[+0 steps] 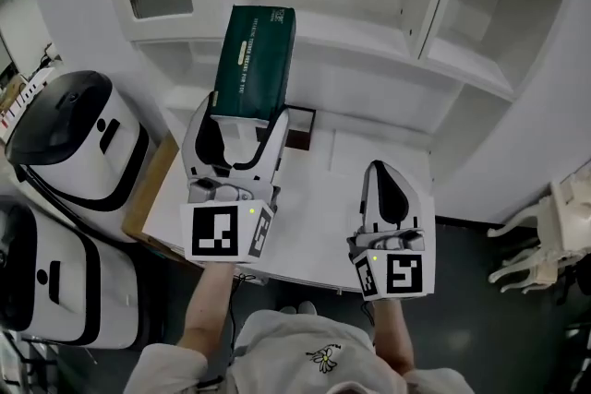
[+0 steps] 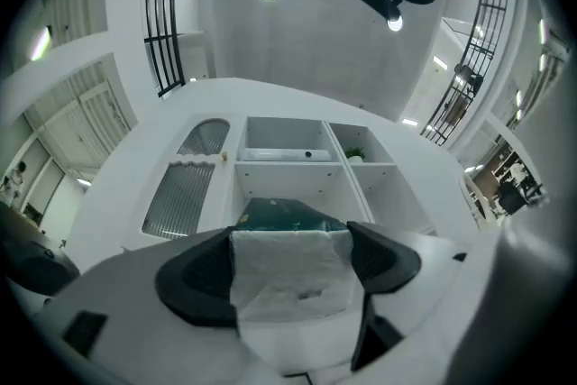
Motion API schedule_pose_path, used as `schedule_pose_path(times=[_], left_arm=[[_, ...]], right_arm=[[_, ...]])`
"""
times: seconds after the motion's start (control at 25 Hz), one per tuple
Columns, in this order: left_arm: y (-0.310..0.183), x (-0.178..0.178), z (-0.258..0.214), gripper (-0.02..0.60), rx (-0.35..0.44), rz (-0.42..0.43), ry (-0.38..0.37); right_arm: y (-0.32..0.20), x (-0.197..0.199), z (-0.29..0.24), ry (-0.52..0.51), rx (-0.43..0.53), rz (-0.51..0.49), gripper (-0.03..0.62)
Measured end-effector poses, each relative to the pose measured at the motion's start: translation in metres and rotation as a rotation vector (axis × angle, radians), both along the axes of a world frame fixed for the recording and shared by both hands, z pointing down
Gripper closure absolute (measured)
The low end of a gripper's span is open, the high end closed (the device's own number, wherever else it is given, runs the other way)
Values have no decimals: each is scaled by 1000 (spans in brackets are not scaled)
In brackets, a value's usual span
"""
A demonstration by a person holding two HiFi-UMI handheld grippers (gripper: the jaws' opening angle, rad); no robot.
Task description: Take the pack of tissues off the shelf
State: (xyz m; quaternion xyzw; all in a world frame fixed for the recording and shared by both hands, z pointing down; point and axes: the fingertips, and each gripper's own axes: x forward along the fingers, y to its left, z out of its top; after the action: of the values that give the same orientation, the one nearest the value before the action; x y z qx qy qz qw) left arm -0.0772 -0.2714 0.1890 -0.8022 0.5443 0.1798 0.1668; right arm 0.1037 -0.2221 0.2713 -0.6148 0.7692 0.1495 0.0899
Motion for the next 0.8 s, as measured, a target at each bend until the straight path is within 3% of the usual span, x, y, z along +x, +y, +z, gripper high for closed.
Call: schedule_pose_path(times=[0.4, 0.8], left_arm=[[49, -12, 66, 202, -35, -43, 45], [49, -14, 80, 202, -53, -40, 40]], right_arm=[[11, 1, 18, -7, -10, 29, 591], [13, 6, 27, -25, -25, 54, 591]])
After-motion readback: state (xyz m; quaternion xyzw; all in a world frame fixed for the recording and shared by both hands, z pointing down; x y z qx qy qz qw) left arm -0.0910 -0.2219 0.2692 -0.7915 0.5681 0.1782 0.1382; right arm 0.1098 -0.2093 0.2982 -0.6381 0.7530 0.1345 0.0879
